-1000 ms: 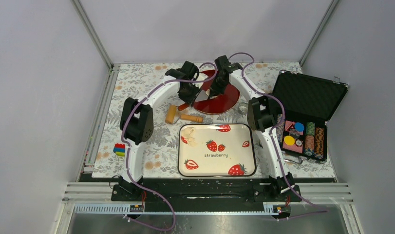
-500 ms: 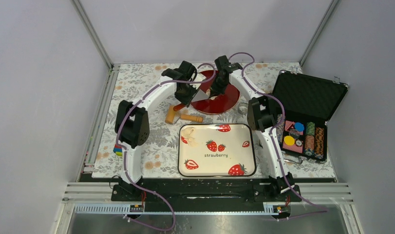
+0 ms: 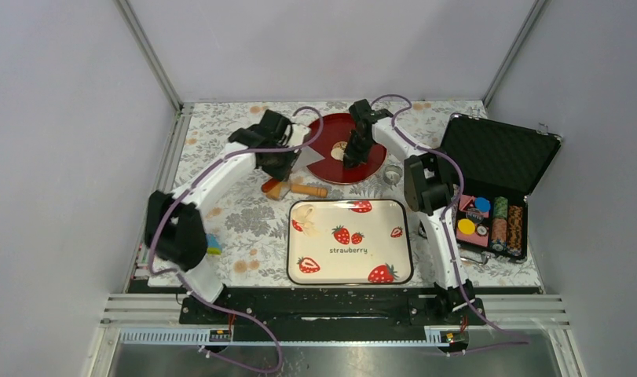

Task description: Roll out the dumpling wrappers from the dough

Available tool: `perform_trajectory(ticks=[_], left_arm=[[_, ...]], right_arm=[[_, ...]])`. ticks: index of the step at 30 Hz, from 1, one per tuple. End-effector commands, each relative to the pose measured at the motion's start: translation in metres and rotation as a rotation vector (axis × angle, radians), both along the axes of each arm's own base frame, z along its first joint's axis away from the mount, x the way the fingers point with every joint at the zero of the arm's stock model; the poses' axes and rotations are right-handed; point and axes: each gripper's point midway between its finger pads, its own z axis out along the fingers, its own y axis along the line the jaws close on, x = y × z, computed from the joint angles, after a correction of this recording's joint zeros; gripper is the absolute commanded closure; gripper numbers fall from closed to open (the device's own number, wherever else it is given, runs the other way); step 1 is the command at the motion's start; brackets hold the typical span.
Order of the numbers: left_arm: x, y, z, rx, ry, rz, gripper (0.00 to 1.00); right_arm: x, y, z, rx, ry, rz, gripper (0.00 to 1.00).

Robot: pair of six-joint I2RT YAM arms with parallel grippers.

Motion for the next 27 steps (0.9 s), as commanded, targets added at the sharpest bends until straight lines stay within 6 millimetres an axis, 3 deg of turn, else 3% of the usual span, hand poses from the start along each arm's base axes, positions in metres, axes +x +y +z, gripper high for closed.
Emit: perform_trajectory(ticks=[1, 5, 9, 13, 15, 16, 22, 27], left_arm=[[-0.002, -0.002, 0.052, -0.185, -0.183, 0.068, 1.00], [-0.021, 0.005, 0.074, -0.316, -0.272, 0.138, 1.00], [-0.042, 0.015, 0.076, -0.389, -0.307, 0.204, 1.00], [-0.060, 0.025, 0.073, -0.443, -0.334, 0.266, 1.00], [-0.067, 0.032, 0.071, -0.464, -0.357, 0.309, 1.00], [-0.071, 0.037, 0.065, -0.466, -0.359, 0.339, 1.00], [-0.087, 0.058, 0.055, -0.519, -0.414, 0.477, 1.00], [-0.097, 0.076, 0.035, -0.499, -0.406, 0.593, 1.00]], right_arm=[[-0.006, -0.009, 0.081, 0.037, -0.172, 0.032, 0.79], [-0.036, -0.024, 0.107, 0.052, -0.233, 0.045, 0.69], [-0.079, -0.045, 0.122, 0.049, -0.281, 0.060, 0.41], [-0.127, -0.067, 0.123, 0.044, -0.299, 0.078, 0.16], [-0.157, -0.081, 0.112, 0.024, -0.279, 0.088, 0.08], [-0.169, -0.088, 0.116, 0.019, -0.304, 0.091, 0.04], [-0.232, -0.119, 0.104, 0.012, -0.338, 0.056, 0.01], [-0.252, -0.132, 0.105, 0.010, -0.388, 0.042, 0.01]])
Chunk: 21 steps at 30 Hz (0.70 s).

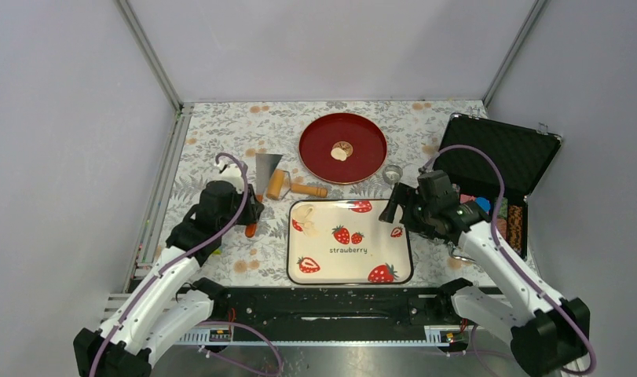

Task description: Roll out the dumpling wrappers from the dough

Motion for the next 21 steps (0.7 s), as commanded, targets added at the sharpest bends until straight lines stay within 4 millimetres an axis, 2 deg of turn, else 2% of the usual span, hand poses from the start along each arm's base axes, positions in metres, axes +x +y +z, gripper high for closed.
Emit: perform_trajectory(ticks=[1, 8, 14, 21], left_arm=[[0.011, 0.017, 0.006, -0.055, -0.059, 0.172, 1.00], [0.009, 0.037, -0.030, -0.017, 0.011, 0.303, 1.00], [0.010, 0.048, -0.066, 0.001, 0.100, 0.409, 1.00], [0.021, 0.042, -0.085, 0.028, 0.156, 0.407, 1.00]], right_arm=[[-0.003, -0.012, 0.009, -0.020, -0.074, -0.029, 0.00], [-0.005, -0.016, 0.016, -0.026, -0.092, -0.035, 0.01], [-0.007, -0.016, 0.012, -0.035, -0.076, -0.026, 0.01], [-0.008, -0.015, 0.011, -0.044, -0.066, 0.000, 0.01]])
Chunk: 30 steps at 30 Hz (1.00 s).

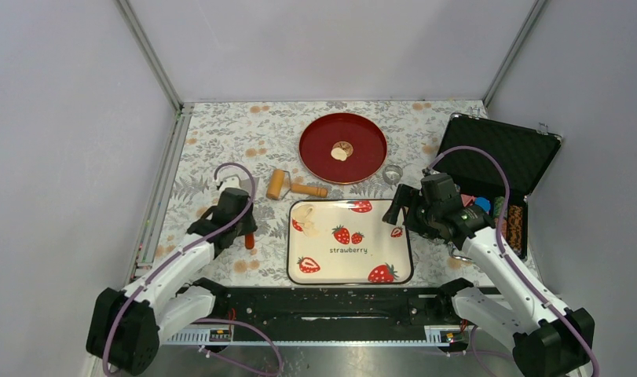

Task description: Roll out the dumpling wrappers from the dough

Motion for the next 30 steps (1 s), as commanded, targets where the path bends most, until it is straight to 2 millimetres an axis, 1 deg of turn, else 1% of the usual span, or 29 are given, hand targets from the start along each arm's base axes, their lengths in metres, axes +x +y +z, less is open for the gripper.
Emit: perform_trajectory(ticks=[1, 3, 5, 6, 9, 10, 13, 15, 16, 19, 20, 24, 26, 28, 30], left_arm=[[0.026, -0.002, 0.009, -0.015, -0.073, 0.055, 1.00], [0.029, -0.002, 0.007, 0.002, -0.045, 0.060, 0.98], [0.030, 0.003, 0.006, 0.028, -0.019, 0.087, 0.88], [0.031, 0.005, 0.005, 0.038, -0.008, 0.098, 0.86], [0.032, 0.003, 0.003, 0.043, 0.009, 0.088, 0.84], [0.032, 0.003, 0.003, 0.043, 0.012, 0.088, 0.80], [0.032, 0.005, 0.003, 0.042, 0.014, 0.094, 0.46], [0.032, 0.004, 0.004, 0.034, 0.012, 0.086, 0.30], [0.033, 0.004, 0.006, 0.029, 0.006, 0.082, 0.19], [0.035, 0.004, 0.014, 0.021, -0.019, 0.073, 0.04], [0.037, 0.003, 0.017, 0.013, -0.030, 0.068, 0.02], [0.043, 0.000, 0.034, -0.050, -0.099, 0.039, 0.01], [0.047, -0.003, 0.048, -0.105, -0.164, 0.020, 0.01], [0.050, -0.003, 0.061, -0.154, -0.230, 0.014, 0.01], [0.053, 0.002, 0.074, -0.195, -0.306, 0.020, 0.01]], right_arm=[[0.000, -0.004, 0.002, -0.027, -0.009, 0.015, 0.01], [0.000, -0.004, 0.002, -0.029, -0.011, 0.017, 0.01], [-0.001, -0.004, 0.001, -0.030, -0.005, 0.019, 0.01], [-0.001, -0.004, 0.001, -0.031, -0.005, 0.022, 0.01], [0.000, -0.004, 0.000, -0.035, -0.003, 0.028, 0.01], [0.000, -0.003, 0.000, -0.035, -0.001, 0.029, 0.01], [0.001, -0.003, 0.002, -0.038, -0.008, 0.034, 0.01], [0.002, -0.003, 0.003, -0.039, -0.013, 0.036, 0.01], [0.002, -0.004, 0.003, -0.042, -0.012, 0.038, 0.01], [0.002, -0.004, 0.003, -0.047, -0.011, 0.039, 0.01], [0.002, -0.005, 0.003, -0.049, -0.010, 0.040, 0.01], [0.005, -0.008, 0.004, -0.071, -0.023, 0.031, 0.01], [0.010, -0.012, 0.005, -0.094, -0.046, 0.028, 0.01], [0.020, -0.020, 0.009, -0.145, -0.079, 0.008, 0.02], [0.028, -0.026, 0.017, -0.188, -0.117, -0.002, 0.02]])
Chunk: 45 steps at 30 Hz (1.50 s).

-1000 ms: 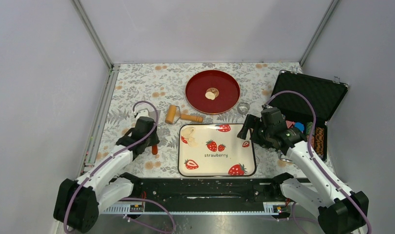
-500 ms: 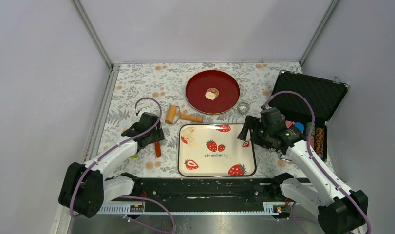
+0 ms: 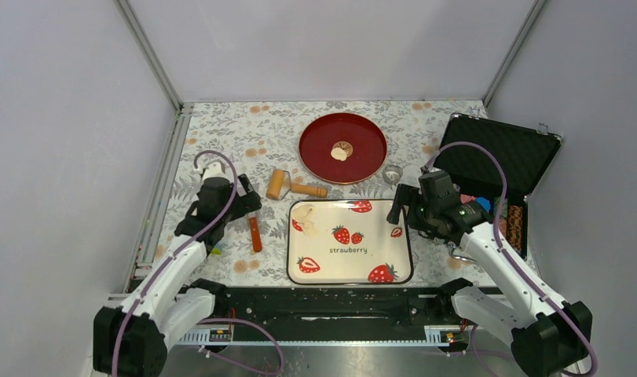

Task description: Roll out the dumpling wrappers from the dough

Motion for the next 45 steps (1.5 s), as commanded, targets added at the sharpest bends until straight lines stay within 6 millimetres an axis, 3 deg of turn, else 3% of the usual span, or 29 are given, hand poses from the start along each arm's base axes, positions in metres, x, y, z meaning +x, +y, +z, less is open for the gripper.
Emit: perform_trajectory(ticks=[1, 7, 12, 19, 22, 26, 31, 35, 39, 43, 45], left_arm=[[0.020, -0.006, 0.049, -0.120, -0.248, -0.051, 0.01], [0.020, 0.016, 0.081, -0.058, -0.431, -0.056, 0.01], [0.026, 0.034, 0.094, 0.062, -0.491, -0.040, 0.01], [0.049, 0.033, 0.084, 0.184, -0.538, -0.133, 0.01], [0.056, 0.042, 0.081, 0.235, -0.600, -0.097, 0.01], [0.065, 0.054, 0.056, 0.284, -0.561, -0.044, 0.01], [0.080, 0.049, 0.039, 0.265, -0.575, -0.054, 0.01], [0.093, 0.054, 0.036, 0.290, -0.555, -0.035, 0.01], [0.101, 0.049, 0.044, 0.350, -0.611, -0.106, 0.01], [0.101, 0.058, 0.028, 0.342, -0.639, -0.070, 0.01], [0.101, 0.063, 0.026, 0.327, -0.629, -0.047, 0.01]], right_arm=[[0.032, -0.018, 0.028, -0.113, -0.151, -0.031, 0.02], [0.062, -0.036, 0.047, -0.201, -0.421, -0.032, 0.01], [0.075, -0.074, 0.065, -0.363, -0.631, -0.111, 0.01], [0.095, -0.081, 0.038, -0.389, -0.778, -0.119, 0.01], [0.104, -0.088, 0.028, -0.390, -0.808, -0.157, 0.01], [0.118, -0.091, 0.019, -0.401, -0.820, -0.153, 0.01], [0.132, -0.103, -0.005, -0.382, -0.795, -0.219, 0.01], [0.140, -0.104, -0.007, -0.402, -0.765, -0.170, 0.01], [0.143, -0.121, -0.007, -0.464, -0.811, -0.216, 0.01], [0.151, -0.131, -0.018, -0.446, -0.846, -0.274, 0.01], [0.152, -0.134, -0.024, -0.454, -0.762, -0.286, 0.01]])
